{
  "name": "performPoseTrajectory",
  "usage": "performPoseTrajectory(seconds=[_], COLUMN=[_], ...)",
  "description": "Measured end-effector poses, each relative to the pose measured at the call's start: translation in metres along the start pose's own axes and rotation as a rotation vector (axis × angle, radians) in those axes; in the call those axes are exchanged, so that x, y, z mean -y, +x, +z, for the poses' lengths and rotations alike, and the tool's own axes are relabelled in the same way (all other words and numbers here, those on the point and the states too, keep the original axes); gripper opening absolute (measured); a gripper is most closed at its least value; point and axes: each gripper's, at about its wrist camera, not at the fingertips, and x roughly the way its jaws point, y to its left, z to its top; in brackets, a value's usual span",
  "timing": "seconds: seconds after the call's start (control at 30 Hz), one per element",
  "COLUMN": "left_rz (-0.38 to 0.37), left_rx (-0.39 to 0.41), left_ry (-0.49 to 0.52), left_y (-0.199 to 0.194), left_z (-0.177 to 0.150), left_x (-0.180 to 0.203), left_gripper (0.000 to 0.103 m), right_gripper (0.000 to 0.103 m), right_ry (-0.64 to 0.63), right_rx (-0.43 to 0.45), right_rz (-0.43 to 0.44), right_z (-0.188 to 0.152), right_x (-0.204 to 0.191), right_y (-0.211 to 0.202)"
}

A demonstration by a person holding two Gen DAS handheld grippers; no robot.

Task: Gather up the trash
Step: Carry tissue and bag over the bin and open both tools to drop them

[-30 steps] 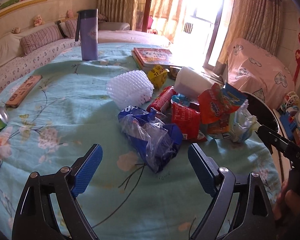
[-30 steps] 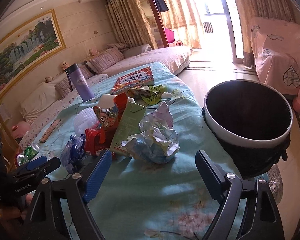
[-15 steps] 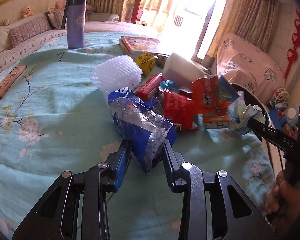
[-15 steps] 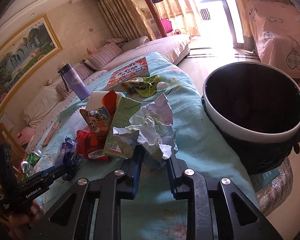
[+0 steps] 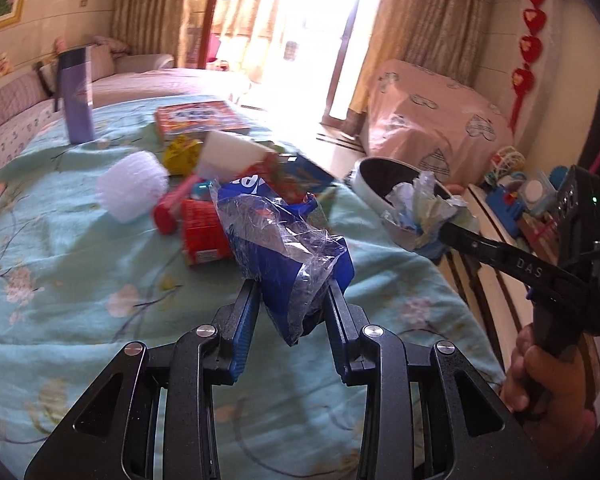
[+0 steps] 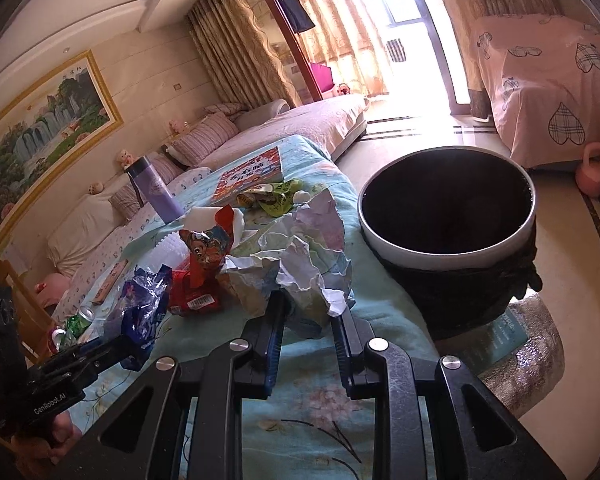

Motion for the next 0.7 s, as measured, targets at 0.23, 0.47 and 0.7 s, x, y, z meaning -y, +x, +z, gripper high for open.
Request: performPoseTrajectory(seconds=[0.23,0.47,0.7], left_rz=[-0.072,-0.119,-0.15], left_rx=[-0.01,-0.042,-0.058], left_ry=[0.093,0.145,0.153], left_y=[0.021,0.065,0.1], left_z=[0.019,0.044,0.07], left_x=[0.048,0.086,0.103], left_gripper=[0.032,0.032,0.032], right_gripper=[0.024,0.024,0.024], right_ry=[0.045,0.072,0.087], right_rx=[0.029,0.045,0.045], right_rz=[-0.031,-0.074,-0.116], right_z=[0.008,0.024,0.045], right_x=[0.026,0.056,0.087], right_y=[-0.013,-0.015,-0.01])
